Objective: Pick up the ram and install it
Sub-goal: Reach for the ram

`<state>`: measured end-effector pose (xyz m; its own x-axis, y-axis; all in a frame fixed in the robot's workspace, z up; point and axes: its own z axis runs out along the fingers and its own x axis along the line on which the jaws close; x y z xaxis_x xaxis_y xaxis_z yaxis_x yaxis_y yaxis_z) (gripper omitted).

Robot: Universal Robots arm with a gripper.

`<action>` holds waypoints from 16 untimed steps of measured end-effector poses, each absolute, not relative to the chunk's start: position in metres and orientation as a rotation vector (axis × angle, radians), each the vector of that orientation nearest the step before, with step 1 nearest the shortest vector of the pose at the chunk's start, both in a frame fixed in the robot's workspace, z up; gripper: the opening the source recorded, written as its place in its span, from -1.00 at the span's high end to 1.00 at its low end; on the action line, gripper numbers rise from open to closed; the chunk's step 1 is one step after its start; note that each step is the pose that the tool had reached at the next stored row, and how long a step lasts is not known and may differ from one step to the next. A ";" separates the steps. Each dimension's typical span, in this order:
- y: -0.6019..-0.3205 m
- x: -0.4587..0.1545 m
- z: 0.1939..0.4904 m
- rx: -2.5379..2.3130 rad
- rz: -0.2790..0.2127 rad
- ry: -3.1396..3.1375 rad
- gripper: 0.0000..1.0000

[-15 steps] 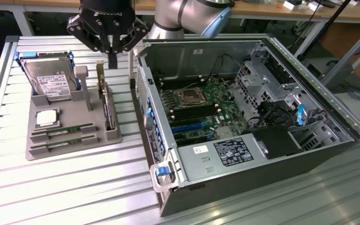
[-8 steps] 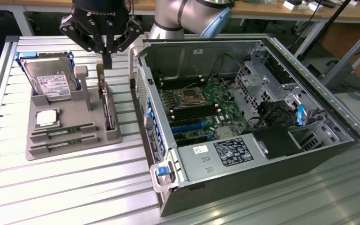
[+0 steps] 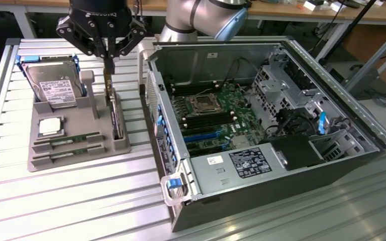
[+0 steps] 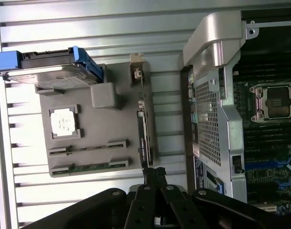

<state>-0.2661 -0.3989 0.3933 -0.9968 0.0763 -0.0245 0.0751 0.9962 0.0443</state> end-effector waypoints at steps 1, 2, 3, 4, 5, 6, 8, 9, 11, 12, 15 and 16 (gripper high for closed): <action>-0.399 -0.267 0.393 0.118 0.068 3.112 0.79; -0.399 -0.268 0.393 0.118 0.068 3.112 0.79; -0.399 -0.270 0.393 0.118 0.068 3.112 0.79; -0.399 -0.271 0.393 0.118 0.068 3.112 0.79; -0.399 -0.271 0.393 0.118 0.068 3.112 0.79; -0.399 -0.273 0.393 0.118 0.068 3.112 0.79; -0.399 -0.275 0.393 0.118 0.068 3.112 0.79; -0.399 -0.277 0.393 0.118 0.068 3.113 0.79; -0.399 -0.279 0.393 0.118 0.068 3.112 0.79; -0.399 -0.281 0.393 0.118 0.068 3.113 0.79; -0.399 -0.285 0.393 0.118 0.068 3.112 0.79; -0.399 -0.287 0.393 0.118 0.068 3.112 0.79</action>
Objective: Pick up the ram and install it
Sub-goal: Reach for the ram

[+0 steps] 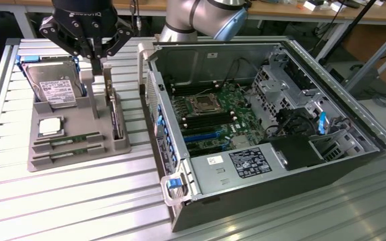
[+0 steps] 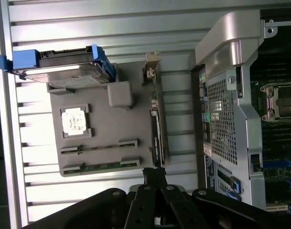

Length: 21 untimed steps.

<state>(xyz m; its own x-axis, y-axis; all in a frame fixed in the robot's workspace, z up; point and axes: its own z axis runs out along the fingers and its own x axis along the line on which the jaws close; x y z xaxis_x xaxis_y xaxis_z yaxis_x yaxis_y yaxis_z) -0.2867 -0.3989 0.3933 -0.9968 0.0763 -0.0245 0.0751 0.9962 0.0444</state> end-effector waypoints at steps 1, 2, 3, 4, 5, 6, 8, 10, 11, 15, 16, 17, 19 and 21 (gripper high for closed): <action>-0.399 -0.288 0.393 0.118 0.068 3.113 0.79; -0.399 -0.288 0.393 0.118 0.068 3.112 0.79; -0.399 -0.289 0.393 0.118 0.068 3.113 0.79; -0.399 -0.291 0.393 0.118 0.068 3.112 0.79; -0.399 -0.292 0.393 0.118 0.068 3.112 0.79; -0.399 -0.294 0.393 0.118 0.068 3.112 0.79; -0.399 -0.296 0.393 0.118 0.068 3.112 0.79; -0.399 -0.296 0.393 0.118 0.067 3.113 0.79; -0.399 -0.296 0.393 0.118 0.066 3.112 0.79; -0.402 -0.296 0.393 0.118 0.065 3.113 0.79; -0.402 -0.296 0.393 0.118 0.065 3.113 0.79; -0.403 -0.296 0.393 0.118 0.065 3.112 0.79; -0.404 -0.296 0.393 0.118 0.065 3.112 0.79; -0.406 -0.296 0.393 0.118 0.064 3.112 0.79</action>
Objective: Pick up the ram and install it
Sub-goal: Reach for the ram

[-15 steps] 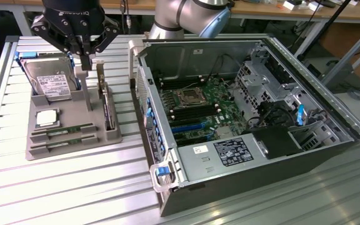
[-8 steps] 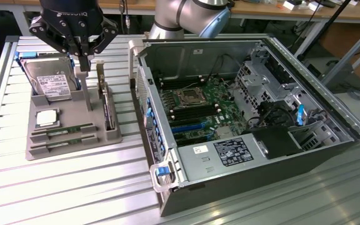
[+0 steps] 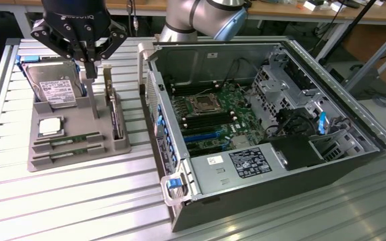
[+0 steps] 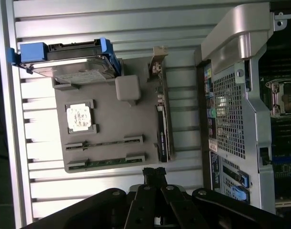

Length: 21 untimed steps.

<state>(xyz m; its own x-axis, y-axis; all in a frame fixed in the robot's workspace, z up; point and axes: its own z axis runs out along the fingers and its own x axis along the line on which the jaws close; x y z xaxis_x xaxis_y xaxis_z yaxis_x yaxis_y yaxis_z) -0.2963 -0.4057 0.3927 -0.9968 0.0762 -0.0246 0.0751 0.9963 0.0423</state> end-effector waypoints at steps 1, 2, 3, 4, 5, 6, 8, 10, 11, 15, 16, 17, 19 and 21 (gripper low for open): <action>-0.406 -0.296 0.393 0.118 0.064 3.113 0.79; -0.407 -0.296 0.393 0.118 0.064 3.112 0.79; -0.408 -0.296 0.392 0.118 0.064 3.112 0.79; -0.409 -0.296 0.392 0.118 0.064 3.113 0.79; -0.410 -0.296 0.392 0.118 0.064 3.112 0.79; -0.411 -0.296 0.392 0.118 0.064 3.112 0.79; -0.413 -0.296 0.392 0.118 0.064 3.112 0.79; -0.415 -0.296 0.392 0.118 0.064 3.113 0.79; -0.416 -0.296 0.392 0.118 0.064 3.112 0.79; -0.420 -0.296 0.392 0.118 0.063 3.113 0.79; -0.420 -0.296 0.392 0.118 0.063 3.112 0.79; -0.421 -0.296 0.392 0.118 0.063 3.112 0.79; -0.423 -0.296 0.392 0.118 0.063 3.113 0.79; -0.425 -0.296 0.392 0.118 0.063 3.113 0.79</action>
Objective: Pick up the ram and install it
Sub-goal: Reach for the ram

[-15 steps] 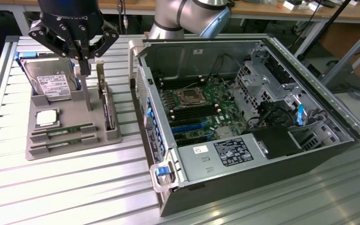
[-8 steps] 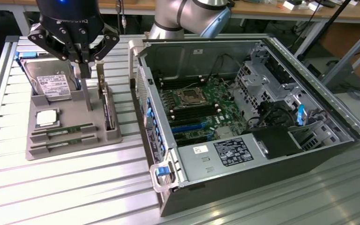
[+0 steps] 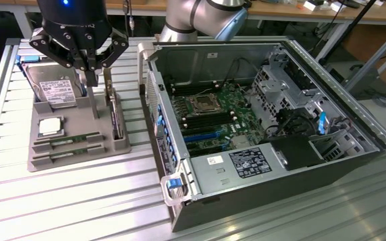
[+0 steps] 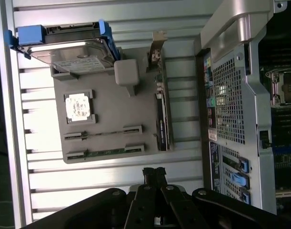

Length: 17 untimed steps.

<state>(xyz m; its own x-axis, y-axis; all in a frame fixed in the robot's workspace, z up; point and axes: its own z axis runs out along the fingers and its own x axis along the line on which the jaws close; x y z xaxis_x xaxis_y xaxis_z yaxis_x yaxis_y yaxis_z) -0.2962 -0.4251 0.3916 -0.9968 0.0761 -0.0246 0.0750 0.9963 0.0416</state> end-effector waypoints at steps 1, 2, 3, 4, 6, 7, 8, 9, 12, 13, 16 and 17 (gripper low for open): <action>-0.426 -0.296 0.392 0.118 0.063 3.112 0.79; -0.428 -0.296 0.392 0.118 0.063 3.113 0.79; -0.429 -0.296 0.392 0.118 0.063 3.113 0.79; -0.429 -0.296 0.391 0.118 0.063 3.112 0.79; -0.431 -0.296 0.391 0.118 0.063 3.112 0.79; -0.432 -0.296 0.391 0.118 0.063 3.113 0.79; -0.433 -0.296 0.391 0.118 0.063 3.112 0.79; -0.434 -0.296 0.391 0.118 0.063 3.113 0.79; -0.436 -0.296 0.391 0.118 0.062 3.112 0.79; -0.436 -0.296 0.391 0.118 0.062 3.112 0.79; -0.438 -0.296 0.391 0.118 0.060 3.113 0.79; -0.438 -0.296 0.391 0.118 0.060 3.112 0.79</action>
<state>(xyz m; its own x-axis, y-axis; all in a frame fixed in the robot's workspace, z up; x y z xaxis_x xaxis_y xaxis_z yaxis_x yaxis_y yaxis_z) -0.2963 -0.4383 0.3912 -0.9968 0.0762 -0.0249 0.0752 0.9964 0.0392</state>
